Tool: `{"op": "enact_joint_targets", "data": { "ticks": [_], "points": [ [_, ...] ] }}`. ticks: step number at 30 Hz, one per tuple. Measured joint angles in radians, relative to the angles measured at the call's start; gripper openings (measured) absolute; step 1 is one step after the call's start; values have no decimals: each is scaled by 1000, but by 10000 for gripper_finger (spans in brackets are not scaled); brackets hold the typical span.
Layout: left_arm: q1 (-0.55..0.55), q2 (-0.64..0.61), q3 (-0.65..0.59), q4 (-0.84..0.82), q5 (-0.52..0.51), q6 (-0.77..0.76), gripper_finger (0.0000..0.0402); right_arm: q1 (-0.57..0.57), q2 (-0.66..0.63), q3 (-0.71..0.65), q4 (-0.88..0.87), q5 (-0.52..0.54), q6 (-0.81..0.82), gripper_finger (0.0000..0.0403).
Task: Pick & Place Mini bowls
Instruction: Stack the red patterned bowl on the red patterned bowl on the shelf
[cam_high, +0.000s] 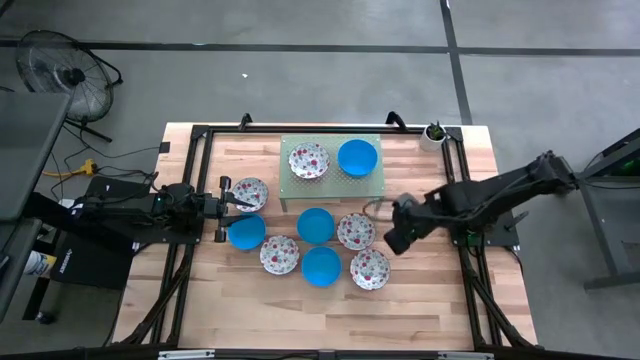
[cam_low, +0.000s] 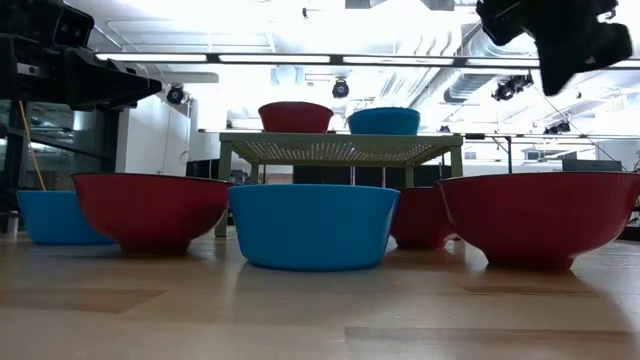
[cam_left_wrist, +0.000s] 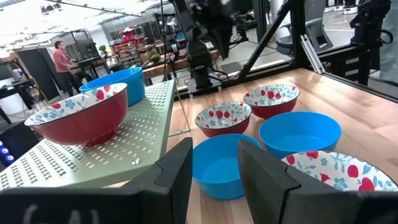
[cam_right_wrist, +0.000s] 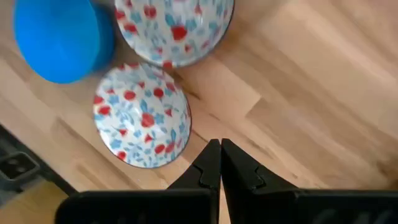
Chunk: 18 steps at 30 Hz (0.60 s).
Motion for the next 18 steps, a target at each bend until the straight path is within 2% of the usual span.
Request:
{"op": "enact_joint_targets", "data": {
  "ticks": [7,18],
  "points": [
    [0,0,0,0,0,0,124,88,118,0,2,-10,93,16],
    [0,0,0,0,0,0,124,127,274,0,86,-72,232,142]
  ]
}}
